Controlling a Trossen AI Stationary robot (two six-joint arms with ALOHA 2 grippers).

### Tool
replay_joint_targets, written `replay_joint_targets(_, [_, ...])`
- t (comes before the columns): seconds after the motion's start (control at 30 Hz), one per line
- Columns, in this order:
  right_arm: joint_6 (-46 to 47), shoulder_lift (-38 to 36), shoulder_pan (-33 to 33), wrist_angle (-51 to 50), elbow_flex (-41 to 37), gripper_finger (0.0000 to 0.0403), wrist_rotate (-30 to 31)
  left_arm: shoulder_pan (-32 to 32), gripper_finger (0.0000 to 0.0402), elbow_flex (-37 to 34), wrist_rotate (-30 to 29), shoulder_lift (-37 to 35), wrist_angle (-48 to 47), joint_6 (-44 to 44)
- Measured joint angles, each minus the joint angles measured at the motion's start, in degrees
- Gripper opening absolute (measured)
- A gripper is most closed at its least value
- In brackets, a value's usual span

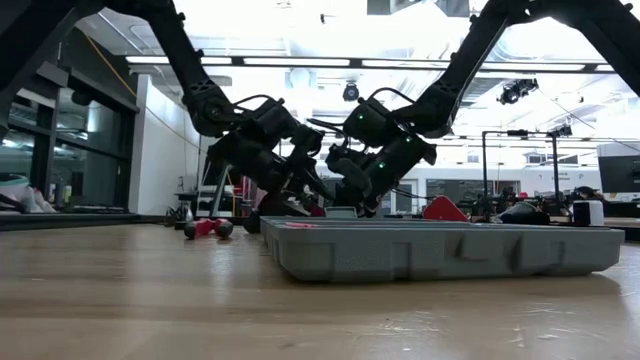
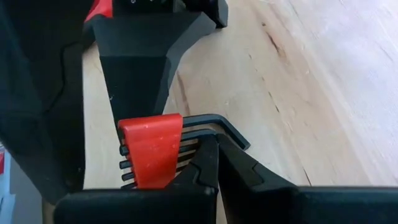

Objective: Prefit tool cases

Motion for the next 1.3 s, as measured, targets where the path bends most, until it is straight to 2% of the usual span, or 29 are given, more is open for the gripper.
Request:
replay_joint_targets(0.6, [-2.36, -2.37, 1.30, -2.76, -0.09, 0.0000, -0.18, -0.61, 0.0166, 0.11, -0.90, -0.09, -2.80, 1.88])
replay_joint_targets(0.97, [-4.55, -2.77, 2.81, -2.67, -0.09, 0.0000, 2.68, -1.29, 0.0166, 0.11, -1.47, -0.11, -3.12, 1.64])
replay_joint_targets(1.3, [-6.57, -5.89, 2.84, -5.10, -0.20, 0.0000, 2.83, -0.71, 0.0166, 0.11, -2.34, -0.11, -3.05, 1.77])
